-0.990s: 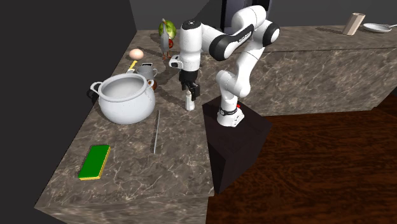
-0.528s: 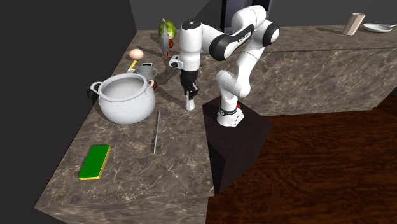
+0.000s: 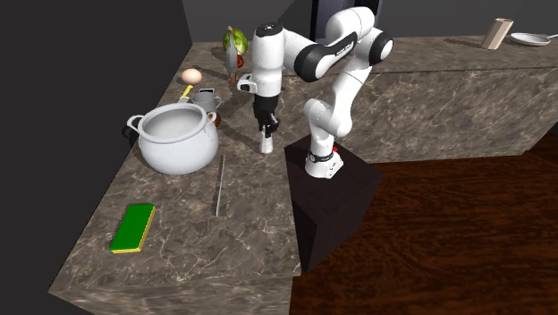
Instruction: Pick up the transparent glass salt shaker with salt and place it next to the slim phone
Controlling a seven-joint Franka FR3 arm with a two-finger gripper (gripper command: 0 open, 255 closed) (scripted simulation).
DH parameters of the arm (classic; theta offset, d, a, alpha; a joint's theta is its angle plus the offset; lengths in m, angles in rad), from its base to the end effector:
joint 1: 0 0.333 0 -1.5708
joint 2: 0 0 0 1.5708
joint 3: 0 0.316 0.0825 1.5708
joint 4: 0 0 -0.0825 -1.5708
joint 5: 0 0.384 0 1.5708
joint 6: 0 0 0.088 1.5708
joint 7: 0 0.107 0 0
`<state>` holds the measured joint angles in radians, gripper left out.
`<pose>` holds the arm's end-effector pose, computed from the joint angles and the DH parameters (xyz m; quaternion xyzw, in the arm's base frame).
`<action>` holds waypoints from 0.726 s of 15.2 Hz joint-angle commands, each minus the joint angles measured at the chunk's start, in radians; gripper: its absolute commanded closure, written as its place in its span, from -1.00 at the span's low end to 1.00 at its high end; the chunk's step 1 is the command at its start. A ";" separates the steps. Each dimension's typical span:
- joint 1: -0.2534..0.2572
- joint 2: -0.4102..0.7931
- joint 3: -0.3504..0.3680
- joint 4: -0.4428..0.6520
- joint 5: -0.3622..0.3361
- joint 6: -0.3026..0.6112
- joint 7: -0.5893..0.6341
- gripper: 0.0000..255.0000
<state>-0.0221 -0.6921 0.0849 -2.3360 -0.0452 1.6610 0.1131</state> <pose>0.3404 0.0235 0.5771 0.9982 -0.0328 0.0115 0.0488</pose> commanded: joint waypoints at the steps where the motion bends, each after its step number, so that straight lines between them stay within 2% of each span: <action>1: -0.001 0.006 0.000 0.029 0.000 -0.023 -0.001 1.00; 11: -0.005 0.042 -0.001 0.191 -0.003 -0.148 -0.010 1.00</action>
<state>-0.0259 -0.6538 0.0853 -2.1632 -0.0475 1.5268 0.1055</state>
